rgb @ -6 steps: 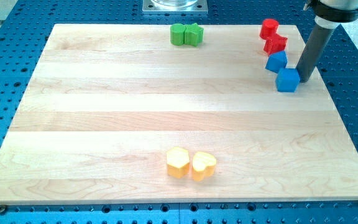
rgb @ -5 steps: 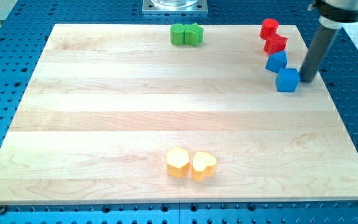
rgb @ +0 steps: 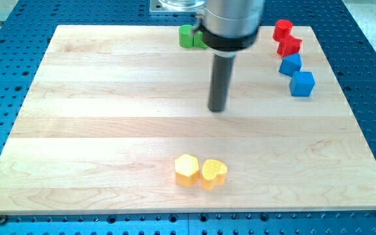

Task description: Place green star below cube

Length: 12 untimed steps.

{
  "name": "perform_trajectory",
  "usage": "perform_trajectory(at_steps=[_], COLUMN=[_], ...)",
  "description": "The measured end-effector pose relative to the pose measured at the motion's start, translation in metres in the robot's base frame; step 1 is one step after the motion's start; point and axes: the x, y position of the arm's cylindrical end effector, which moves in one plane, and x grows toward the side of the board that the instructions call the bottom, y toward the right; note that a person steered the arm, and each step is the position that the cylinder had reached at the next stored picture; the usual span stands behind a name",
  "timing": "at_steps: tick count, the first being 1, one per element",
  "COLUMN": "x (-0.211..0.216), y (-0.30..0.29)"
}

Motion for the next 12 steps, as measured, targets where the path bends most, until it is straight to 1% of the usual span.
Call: perform_trajectory(at_steps=[1, 2, 3, 4, 5, 6, 7, 8, 9, 10, 11, 12], x=[-0.046, -0.089, -0.157, -0.212, -0.226, -0.195, -0.115, -0.122, -0.149, -0.149, -0.075, -0.011], y=[-0.066, -0.094, -0.094, -0.094, -0.037, 0.027, 0.024, 0.041, 0.023, -0.006, -0.051, -0.063])
